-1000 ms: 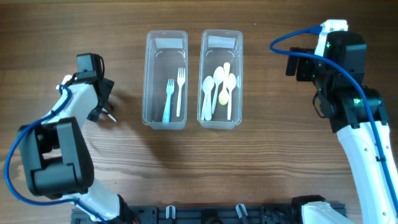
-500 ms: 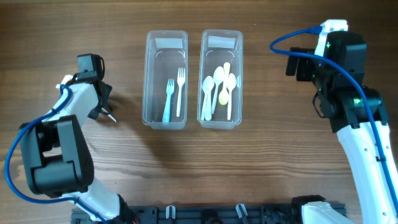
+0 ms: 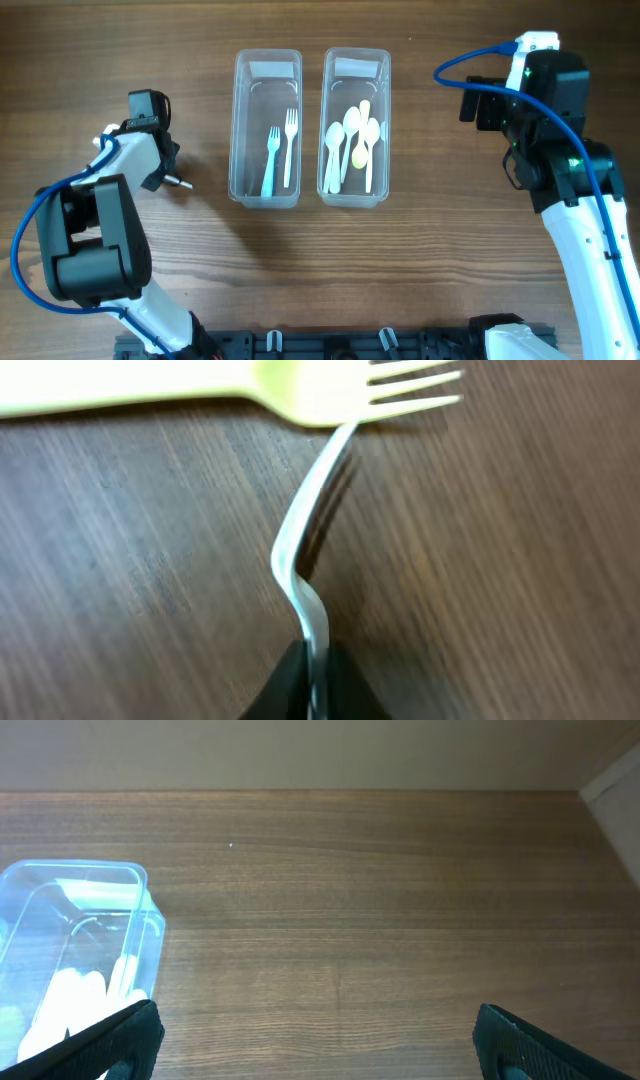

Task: Pack container
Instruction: 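Carry the white fork into the left container and release it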

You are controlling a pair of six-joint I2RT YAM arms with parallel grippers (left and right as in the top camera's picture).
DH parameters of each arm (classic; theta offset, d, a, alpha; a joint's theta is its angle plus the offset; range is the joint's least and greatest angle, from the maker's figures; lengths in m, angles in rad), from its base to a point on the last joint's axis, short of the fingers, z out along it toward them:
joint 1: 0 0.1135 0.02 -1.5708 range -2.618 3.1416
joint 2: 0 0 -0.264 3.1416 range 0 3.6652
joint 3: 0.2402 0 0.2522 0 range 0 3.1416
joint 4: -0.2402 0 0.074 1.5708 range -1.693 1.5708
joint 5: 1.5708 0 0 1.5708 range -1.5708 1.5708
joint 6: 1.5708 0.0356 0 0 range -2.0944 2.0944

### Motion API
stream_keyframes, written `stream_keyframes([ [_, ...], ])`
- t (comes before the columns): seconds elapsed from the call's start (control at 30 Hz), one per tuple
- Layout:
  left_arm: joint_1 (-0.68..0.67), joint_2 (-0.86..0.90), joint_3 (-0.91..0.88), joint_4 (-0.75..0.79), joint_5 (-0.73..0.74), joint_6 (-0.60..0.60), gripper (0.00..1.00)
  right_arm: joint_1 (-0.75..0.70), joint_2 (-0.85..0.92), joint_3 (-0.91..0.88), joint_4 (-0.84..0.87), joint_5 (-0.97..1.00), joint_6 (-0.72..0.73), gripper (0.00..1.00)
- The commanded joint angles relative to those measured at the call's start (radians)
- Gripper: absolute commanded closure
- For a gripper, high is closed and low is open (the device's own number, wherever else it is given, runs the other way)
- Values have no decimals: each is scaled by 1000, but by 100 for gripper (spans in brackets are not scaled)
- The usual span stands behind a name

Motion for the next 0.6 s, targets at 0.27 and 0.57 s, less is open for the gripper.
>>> stream_keyframes([
  [0.27, 5, -232, -8, -132, 23, 43, 96, 0, 6, 10, 2, 21, -9, 0],
  [0.57, -108, -587, -9, 43, 406, 482, 96, 0, 6, 10, 2, 21, -9, 0],
])
